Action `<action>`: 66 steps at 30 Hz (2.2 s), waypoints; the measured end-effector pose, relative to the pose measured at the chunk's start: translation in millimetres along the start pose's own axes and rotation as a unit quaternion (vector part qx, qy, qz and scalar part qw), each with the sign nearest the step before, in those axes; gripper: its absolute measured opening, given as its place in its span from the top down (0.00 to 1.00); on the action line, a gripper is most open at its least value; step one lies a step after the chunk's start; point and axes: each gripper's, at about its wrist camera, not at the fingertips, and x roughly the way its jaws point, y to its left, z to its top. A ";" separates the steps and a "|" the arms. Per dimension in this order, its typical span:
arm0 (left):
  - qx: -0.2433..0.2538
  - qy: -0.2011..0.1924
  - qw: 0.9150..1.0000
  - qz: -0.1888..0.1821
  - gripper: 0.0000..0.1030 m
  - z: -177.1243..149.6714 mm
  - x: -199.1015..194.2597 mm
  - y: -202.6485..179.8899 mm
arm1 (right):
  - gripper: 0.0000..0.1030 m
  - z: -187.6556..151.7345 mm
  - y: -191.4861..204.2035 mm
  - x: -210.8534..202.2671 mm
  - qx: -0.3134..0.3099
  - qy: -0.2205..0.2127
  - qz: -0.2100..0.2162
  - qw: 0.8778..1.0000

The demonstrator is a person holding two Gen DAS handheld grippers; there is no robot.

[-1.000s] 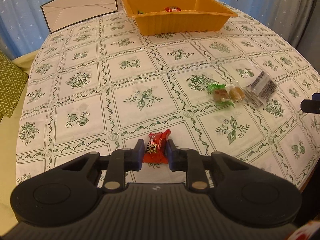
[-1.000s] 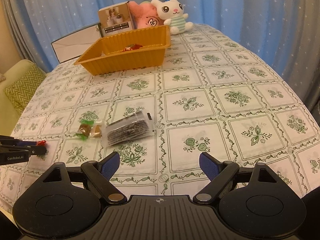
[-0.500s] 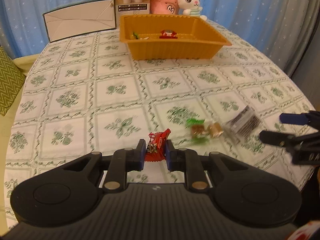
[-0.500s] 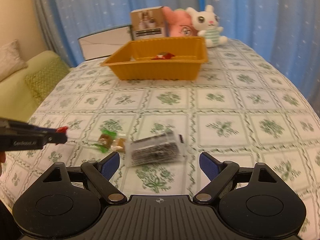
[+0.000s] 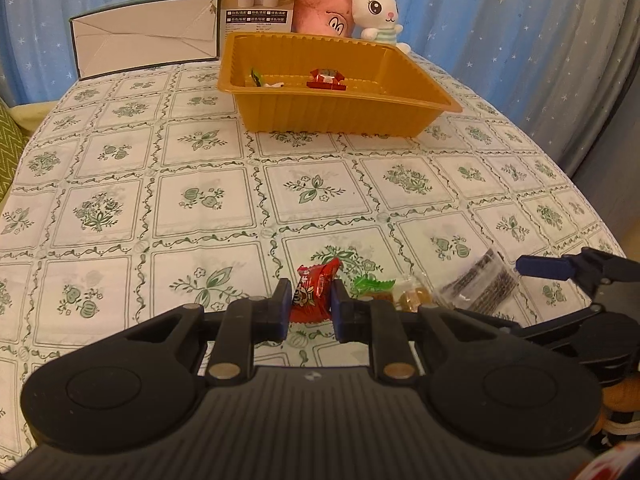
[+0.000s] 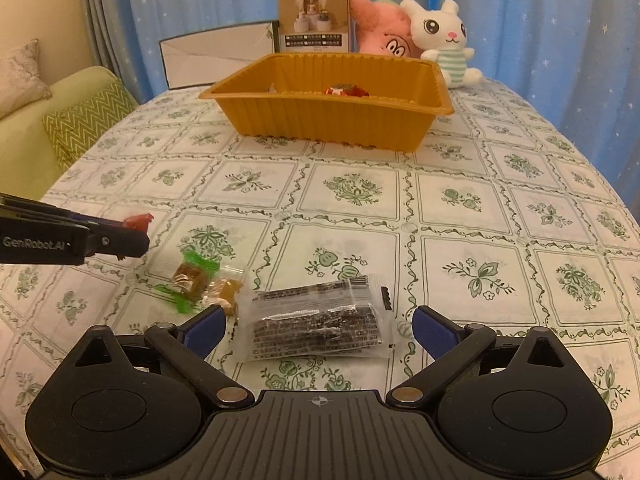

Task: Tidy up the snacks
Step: 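Grasp the clear bag of dark snacks with the right tool while the left tool holds its candy, then carry the red candy and clear snack bag over the orange tray with both tools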

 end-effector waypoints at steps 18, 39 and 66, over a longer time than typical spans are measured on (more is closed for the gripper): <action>0.001 0.000 1.000 -0.002 0.83 -0.2 3.4 -2.7 | 0.22 -2.3 -4.3 -7.9 0.010 -0.009 -0.018 1.000; 0.006 -0.064 0.998 0.016 0.82 55.6 -3.7 -40.7 | 0.22 58.5 -34.6 -41.3 0.023 -0.080 -0.021 0.996; -0.020 -0.122 0.992 0.032 0.82 147.5 38.0 -23.7 | 0.22 150.7 -75.1 6.7 0.062 -0.120 -0.023 0.991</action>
